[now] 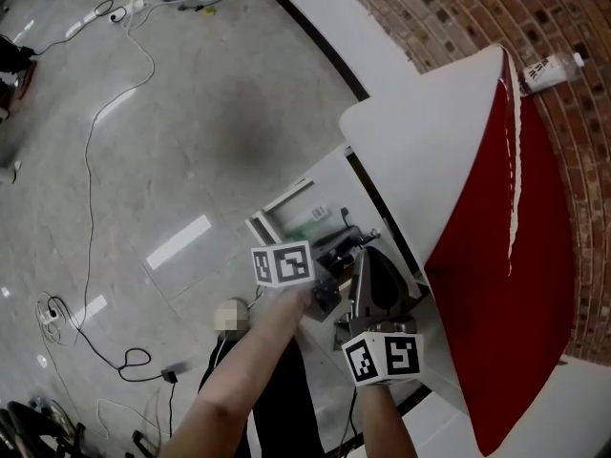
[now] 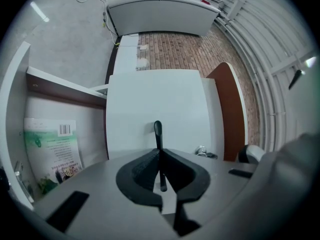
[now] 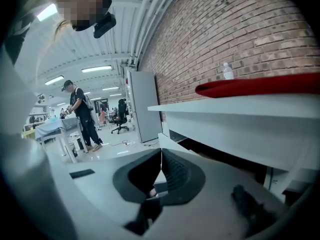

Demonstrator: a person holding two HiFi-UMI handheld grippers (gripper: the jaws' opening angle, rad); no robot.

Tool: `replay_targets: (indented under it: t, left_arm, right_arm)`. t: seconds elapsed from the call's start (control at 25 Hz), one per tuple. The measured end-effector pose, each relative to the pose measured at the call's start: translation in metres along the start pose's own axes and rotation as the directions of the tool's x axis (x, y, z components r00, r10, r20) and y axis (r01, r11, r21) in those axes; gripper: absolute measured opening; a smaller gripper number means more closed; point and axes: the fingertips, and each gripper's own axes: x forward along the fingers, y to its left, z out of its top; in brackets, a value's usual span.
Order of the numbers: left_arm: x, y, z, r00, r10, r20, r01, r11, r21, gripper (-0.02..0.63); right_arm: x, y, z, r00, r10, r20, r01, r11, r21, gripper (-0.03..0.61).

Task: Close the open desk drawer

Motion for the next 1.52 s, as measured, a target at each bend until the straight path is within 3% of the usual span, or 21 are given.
replay_targets:
  t: [0.28,1.08,1.4,1.52]
  left_arm:
    - [0.027,0.0,0.003,1.0,-0.012,-0.004,0.012,1.0,-0.006,0.023]
    - [0.05,0.001,0.002,0.98,-0.064,-0.189,0.074,0.996,0.047,0.035]
    - [0.049,0.0,0.004,0.987,0.012,-0.163,-0.006,0.999,0.038,0.041]
    - [0.037,0.001,0.007,0.988,0.038,-0.153,-0.031,0.999,0.045,0.078]
  right_arm:
    - [0.007,-0.014,-0.01,1.0,-0.022,-0.022,0.022,1.0,0.007,0.012]
    - [0.013,-0.049,-0.021,0.961,-0.274,0.046,0.272,0.961,0.045,0.012]
    - [0.005,-0.05,-0.024,0.957,-0.289,0.035,0.287,0.957,0.045,0.012]
    - [0.001,-0.045,-0.025,0.959,-0.282,0.028,0.28,0.959,0.053,0.012]
